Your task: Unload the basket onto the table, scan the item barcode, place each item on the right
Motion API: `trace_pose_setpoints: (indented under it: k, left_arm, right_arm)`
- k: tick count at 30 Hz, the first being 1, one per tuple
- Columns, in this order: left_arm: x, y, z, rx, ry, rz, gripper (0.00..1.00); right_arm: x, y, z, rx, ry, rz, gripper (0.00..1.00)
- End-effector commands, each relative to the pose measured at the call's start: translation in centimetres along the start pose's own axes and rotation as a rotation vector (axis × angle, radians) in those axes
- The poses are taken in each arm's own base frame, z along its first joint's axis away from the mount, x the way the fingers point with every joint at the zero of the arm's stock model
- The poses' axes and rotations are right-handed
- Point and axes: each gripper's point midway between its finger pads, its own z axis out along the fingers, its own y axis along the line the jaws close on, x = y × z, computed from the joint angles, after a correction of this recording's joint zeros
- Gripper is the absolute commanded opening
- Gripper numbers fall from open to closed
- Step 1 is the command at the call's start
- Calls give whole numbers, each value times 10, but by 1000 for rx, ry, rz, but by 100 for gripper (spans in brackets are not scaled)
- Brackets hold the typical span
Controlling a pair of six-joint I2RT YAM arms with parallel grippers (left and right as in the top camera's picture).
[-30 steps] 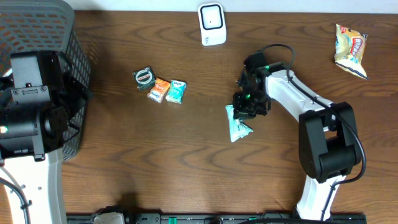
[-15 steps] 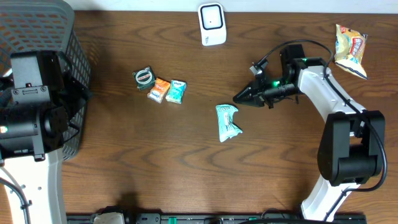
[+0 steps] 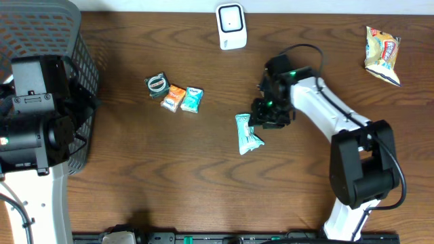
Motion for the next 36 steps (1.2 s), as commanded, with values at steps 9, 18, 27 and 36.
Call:
trace_pose_setpoints:
  k: [9,18,27,36]
  left_arm:
    - [0,3,2,-16,0,-17,98]
    - [0,3,2,-16,0,-17,98]
    - [0,3,2,-16,0,-17,98]
    - [0,3,2,-16,0,-17,98]
  right_arm:
    - [10,12,31,91,-66,-59,45]
    - [21,7,45,98,-49,-66,1]
    - [29,66,-10,-337,107,-25,1]
    - [32,125,-132,-1127,319,48,1]
